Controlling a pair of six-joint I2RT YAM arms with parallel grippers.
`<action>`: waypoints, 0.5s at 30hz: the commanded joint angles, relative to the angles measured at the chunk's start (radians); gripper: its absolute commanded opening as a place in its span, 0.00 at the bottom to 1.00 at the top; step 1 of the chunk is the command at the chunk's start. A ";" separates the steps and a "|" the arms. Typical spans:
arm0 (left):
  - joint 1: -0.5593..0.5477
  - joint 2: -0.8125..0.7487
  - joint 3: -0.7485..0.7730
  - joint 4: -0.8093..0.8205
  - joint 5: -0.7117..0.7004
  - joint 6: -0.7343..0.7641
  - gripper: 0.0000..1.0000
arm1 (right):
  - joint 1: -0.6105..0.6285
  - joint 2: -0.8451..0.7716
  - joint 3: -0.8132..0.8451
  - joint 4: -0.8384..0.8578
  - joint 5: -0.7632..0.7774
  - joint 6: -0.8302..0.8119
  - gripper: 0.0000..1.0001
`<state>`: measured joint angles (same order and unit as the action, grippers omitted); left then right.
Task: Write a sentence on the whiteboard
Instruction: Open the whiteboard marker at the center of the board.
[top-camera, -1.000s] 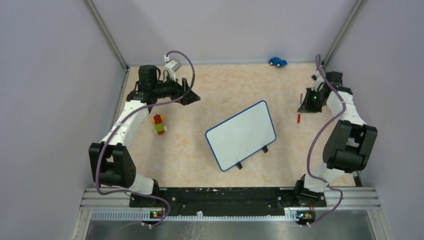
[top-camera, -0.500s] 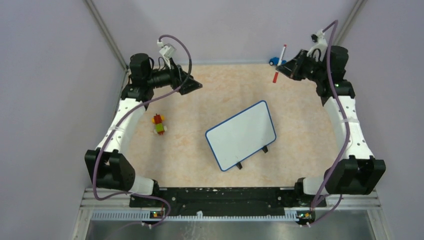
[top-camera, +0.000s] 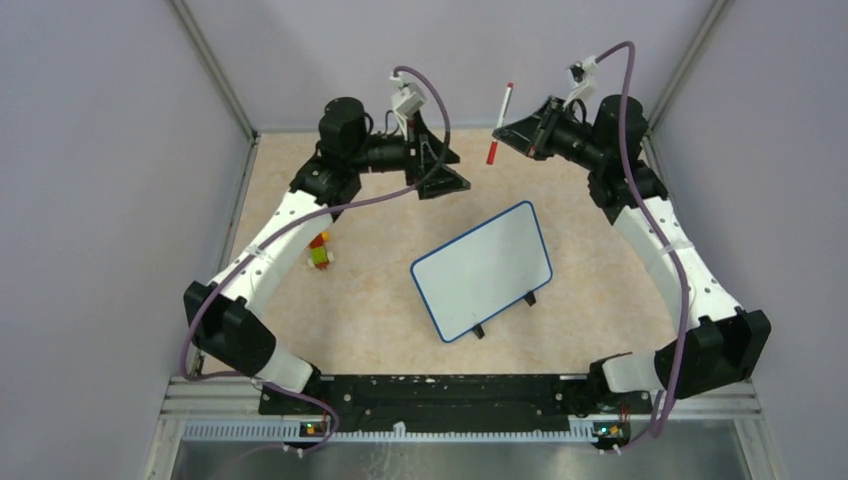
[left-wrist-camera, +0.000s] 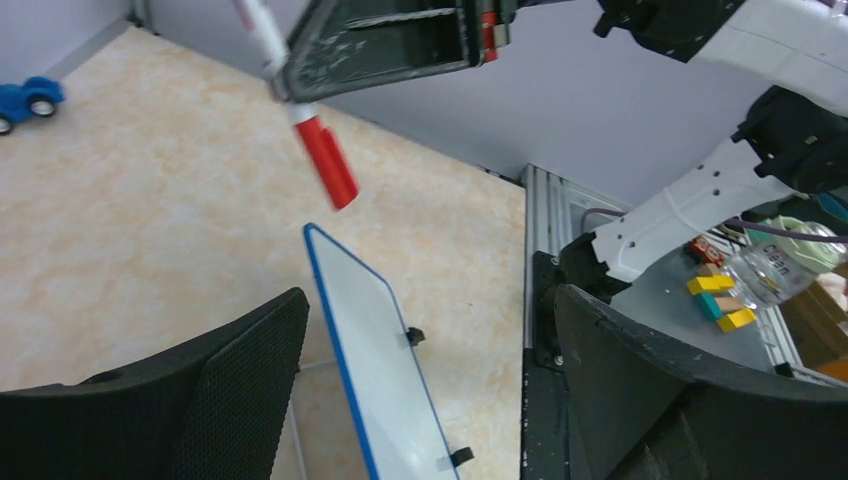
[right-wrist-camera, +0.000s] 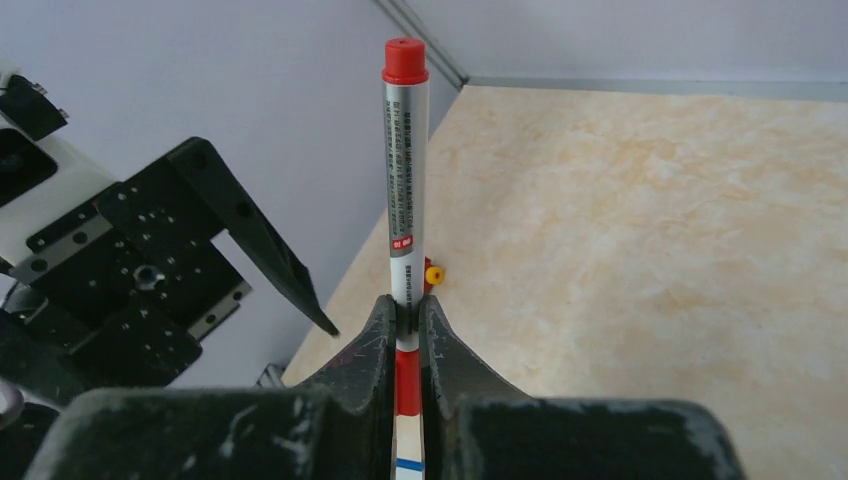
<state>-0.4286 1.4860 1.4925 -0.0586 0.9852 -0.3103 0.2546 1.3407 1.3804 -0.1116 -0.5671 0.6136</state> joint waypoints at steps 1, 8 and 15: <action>-0.063 0.060 0.045 0.103 -0.011 -0.063 0.95 | 0.065 0.032 0.001 0.139 -0.028 0.124 0.00; -0.104 0.093 0.072 0.014 -0.253 0.000 0.82 | 0.150 0.074 0.121 -0.075 0.165 0.082 0.00; -0.146 0.123 0.121 -0.088 -0.471 0.099 0.75 | 0.190 0.094 0.167 -0.160 0.277 0.084 0.00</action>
<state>-0.5564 1.6001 1.5551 -0.1158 0.6594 -0.2771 0.4229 1.4345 1.4883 -0.2367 -0.3672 0.6903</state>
